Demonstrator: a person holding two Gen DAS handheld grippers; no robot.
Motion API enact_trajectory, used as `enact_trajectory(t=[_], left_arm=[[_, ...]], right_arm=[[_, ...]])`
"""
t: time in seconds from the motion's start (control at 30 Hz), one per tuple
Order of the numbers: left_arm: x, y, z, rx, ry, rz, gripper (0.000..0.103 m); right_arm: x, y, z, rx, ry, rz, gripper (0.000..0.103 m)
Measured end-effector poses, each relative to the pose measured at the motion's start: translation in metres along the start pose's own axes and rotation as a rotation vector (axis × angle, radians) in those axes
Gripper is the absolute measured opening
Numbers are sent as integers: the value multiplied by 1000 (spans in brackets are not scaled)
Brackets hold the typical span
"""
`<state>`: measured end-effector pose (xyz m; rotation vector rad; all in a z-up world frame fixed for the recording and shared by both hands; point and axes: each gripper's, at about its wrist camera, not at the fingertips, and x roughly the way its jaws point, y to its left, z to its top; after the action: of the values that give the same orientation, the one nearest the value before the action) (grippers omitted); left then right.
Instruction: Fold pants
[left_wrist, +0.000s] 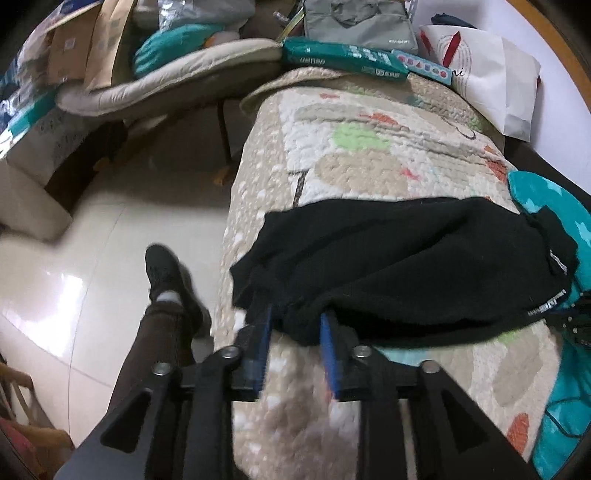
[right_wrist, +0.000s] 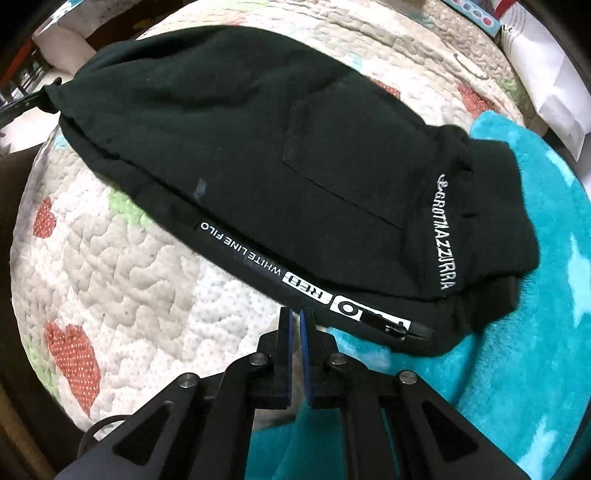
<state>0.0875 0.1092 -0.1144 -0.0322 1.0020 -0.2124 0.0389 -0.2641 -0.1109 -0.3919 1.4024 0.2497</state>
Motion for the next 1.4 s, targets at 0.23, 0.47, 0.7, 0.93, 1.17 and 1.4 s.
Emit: enact_trajectory(t=[0.23,0.47,0.7,0.93,1.17,1.4], left_arm=[[-31,22,-7,-55,8,0,34],[-6,8,17,-211,31,-114,41],[45,-15,4,-135,63,-8,44],[36,12,-33,-315,-48,-163,46],[21,25,-36,-360,-105,-204,46],[21,65,-42,-507,-119,-214,48]], right_arm=[[-59,-7,14,82,-180,57,63],[-43,-2,63,209,-219,147,66],[13,8,54,228,-34,65,70],[-35,60,104,26,-194,-7,71],[-42,162,217,-228,-328,189,63],[10,244,289,-429,-234,209,58]])
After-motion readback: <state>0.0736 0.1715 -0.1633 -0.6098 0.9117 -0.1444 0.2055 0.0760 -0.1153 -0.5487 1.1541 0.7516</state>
